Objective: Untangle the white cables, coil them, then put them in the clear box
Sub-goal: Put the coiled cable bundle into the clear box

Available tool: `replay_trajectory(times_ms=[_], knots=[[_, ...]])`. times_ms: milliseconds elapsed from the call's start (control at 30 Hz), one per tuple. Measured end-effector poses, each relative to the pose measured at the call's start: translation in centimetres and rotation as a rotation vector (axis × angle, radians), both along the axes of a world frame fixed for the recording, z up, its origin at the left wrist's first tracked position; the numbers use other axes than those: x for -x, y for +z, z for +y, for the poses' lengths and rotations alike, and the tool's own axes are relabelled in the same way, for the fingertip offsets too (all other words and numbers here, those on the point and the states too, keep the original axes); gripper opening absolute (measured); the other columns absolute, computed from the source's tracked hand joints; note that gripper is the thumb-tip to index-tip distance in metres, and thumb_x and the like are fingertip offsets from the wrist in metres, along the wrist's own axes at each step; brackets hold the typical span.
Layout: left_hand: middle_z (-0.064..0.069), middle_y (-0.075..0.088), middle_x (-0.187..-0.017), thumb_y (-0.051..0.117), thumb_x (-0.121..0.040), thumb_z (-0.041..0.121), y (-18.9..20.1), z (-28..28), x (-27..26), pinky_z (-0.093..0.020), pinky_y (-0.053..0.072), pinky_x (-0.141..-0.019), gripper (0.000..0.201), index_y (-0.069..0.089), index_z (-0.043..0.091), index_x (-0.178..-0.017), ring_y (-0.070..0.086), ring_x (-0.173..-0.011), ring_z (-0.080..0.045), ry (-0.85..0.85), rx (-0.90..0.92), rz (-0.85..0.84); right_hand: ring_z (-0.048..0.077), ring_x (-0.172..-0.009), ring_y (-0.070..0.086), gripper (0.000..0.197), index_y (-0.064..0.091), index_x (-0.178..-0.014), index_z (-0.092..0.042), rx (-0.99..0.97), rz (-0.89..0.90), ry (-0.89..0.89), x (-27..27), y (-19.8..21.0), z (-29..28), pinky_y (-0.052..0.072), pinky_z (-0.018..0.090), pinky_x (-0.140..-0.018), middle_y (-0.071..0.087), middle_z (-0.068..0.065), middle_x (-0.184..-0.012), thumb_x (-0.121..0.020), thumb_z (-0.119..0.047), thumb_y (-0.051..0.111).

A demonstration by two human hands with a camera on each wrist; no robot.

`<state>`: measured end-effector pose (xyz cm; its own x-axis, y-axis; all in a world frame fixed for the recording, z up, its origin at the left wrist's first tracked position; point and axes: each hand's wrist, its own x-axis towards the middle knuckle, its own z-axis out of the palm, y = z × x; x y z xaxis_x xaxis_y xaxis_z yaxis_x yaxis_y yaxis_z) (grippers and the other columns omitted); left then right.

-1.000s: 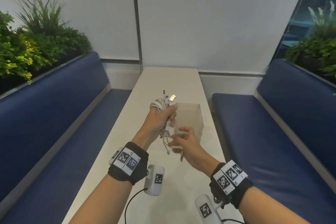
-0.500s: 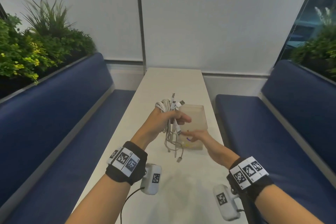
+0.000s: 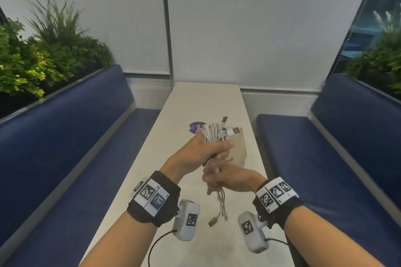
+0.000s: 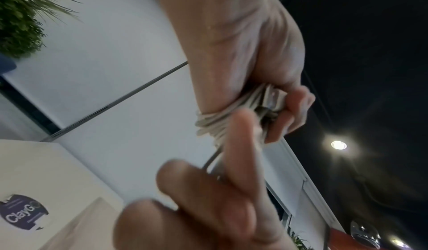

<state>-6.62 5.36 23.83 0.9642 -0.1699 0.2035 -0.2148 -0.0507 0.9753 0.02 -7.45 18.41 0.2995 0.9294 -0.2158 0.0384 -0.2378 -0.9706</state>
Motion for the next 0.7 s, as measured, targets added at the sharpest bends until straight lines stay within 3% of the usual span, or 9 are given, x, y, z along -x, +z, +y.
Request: replay_trajectory(times_ms=[67,133,233,333,367,467,567,633,700], knots=[[0.004,0.044,-0.051,0.06,-0.097,0.016,-0.2,0.2,0.5,-0.016,0.034,-0.043,0.024,0.053,0.006,-0.077,0.039,-0.039,-0.009,-0.102,-0.008,0.068,0.009,-0.063,0.052,0.018,0.068,-0.079,-0.021,0.129,-0.095,0.074,-1.1,0.9,-0.2,0.053,0.029,-0.072,0.056,-0.01,-0.068,-0.087,-0.006,0.07],[0.006,0.043,-0.051,0.064,-0.094,0.023,-0.3,0.5,1.0,-0.016,0.032,-0.041,0.023,0.056,0.016,-0.073,0.038,-0.038,-0.008,-0.195,-0.075,0.127,0.014,-0.072,0.054,0.014,0.067,-0.096,-0.014,0.236,-0.17,0.143,-1.7,2.1,-0.5,0.049,0.023,-0.067,0.059,-0.001,-0.082,-0.086,-0.005,0.071],[0.003,0.038,-0.049,0.061,-0.094,0.033,-0.2,0.8,1.2,-0.017,0.027,-0.039,0.044,0.047,-0.002,-0.071,0.032,-0.036,-0.009,-0.331,-0.201,0.223,0.005,-0.065,0.055,0.021,0.056,-0.082,-0.012,0.35,-0.326,0.14,-2.8,4.2,-1.1,0.047,0.013,-0.062,0.058,-0.002,-0.072,-0.096,0.003,0.052],[-0.003,0.036,-0.048,0.056,-0.096,0.044,-0.8,0.9,1.0,-0.018,0.024,-0.039,0.059,0.042,-0.006,-0.068,0.03,-0.034,-0.011,-0.411,-0.346,0.308,0.025,-0.077,0.053,0.01,0.064,-0.096,-0.005,0.338,-0.395,0.255,-3.4,5.4,-0.8,0.047,0.033,-0.068,0.061,0.016,-0.087,-0.093,-0.004,0.054],[-0.003,0.037,-0.048,0.057,-0.093,0.049,-1.1,0.8,0.9,-0.018,0.025,-0.039,0.065,0.041,-0.009,-0.07,0.029,-0.034,-0.011,-0.411,-0.377,0.354,0.026,-0.079,0.052,0.014,0.065,-0.098,-0.008,0.386,-0.442,0.286,-3.4,5.7,-0.6,0.046,0.034,-0.068,0.06,0.016,-0.089,-0.092,-0.002,0.054],[-0.006,0.038,-0.052,0.052,-0.091,0.067,-2.2,0.4,0.6,-0.019,0.028,-0.042,0.077,0.044,-0.009,-0.076,0.03,-0.038,-0.015,-0.395,-0.525,0.48,0.018,-0.066,0.051,0.017,0.069,-0.102,-0.007,0.508,-0.625,0.302,-4.0,6.6,-0.2,0.043,0.024,-0.061,0.062,0.006,-0.078,-0.094,-0.008,0.054],[0.002,0.042,-0.052,0.041,-0.095,0.071,-3.8,0.3,0.3,-0.024,0.033,-0.049,0.06,0.056,0.016,-0.076,0.036,-0.043,-0.017,-0.265,-0.679,0.516,0.012,-0.056,0.048,0.023,0.067,-0.113,-0.012,0.58,-0.789,0.188,-4.6,7.2,-0.3,0.042,0.02,-0.053,0.059,0.001,-0.077,-0.099,-0.023,0.052],[0.005,0.044,-0.051,0.034,-0.094,0.074,-4.7,0.5,-0.1,-0.024,0.035,-0.049,0.065,0.053,0.016,-0.075,0.04,-0.042,-0.015,-0.121,-0.621,0.482,0.016,-0.072,0.056,0.03,0.061,-0.124,-0.012,0.577,-0.887,0.097,-4.2,6.6,-0.1,0.045,0.025,-0.062,0.066,0.008,-0.105,-0.102,-0.019,0.042],[0.001,0.043,-0.053,0.029,-0.096,0.073,-5.5,0.7,-0.8,-0.022,0.034,-0.047,0.065,0.048,0.013,-0.077,0.04,-0.041,-0.014,0.029,-0.497,0.439,0.021,-0.102,0.059,0.035,0.059,-0.129,-0.009,0.49,-0.99,-0.014,-3.4,5.9,0.1,0.044,0.027,-0.082,0.064,0.009,-0.125,-0.103,-0.015,0.037]])
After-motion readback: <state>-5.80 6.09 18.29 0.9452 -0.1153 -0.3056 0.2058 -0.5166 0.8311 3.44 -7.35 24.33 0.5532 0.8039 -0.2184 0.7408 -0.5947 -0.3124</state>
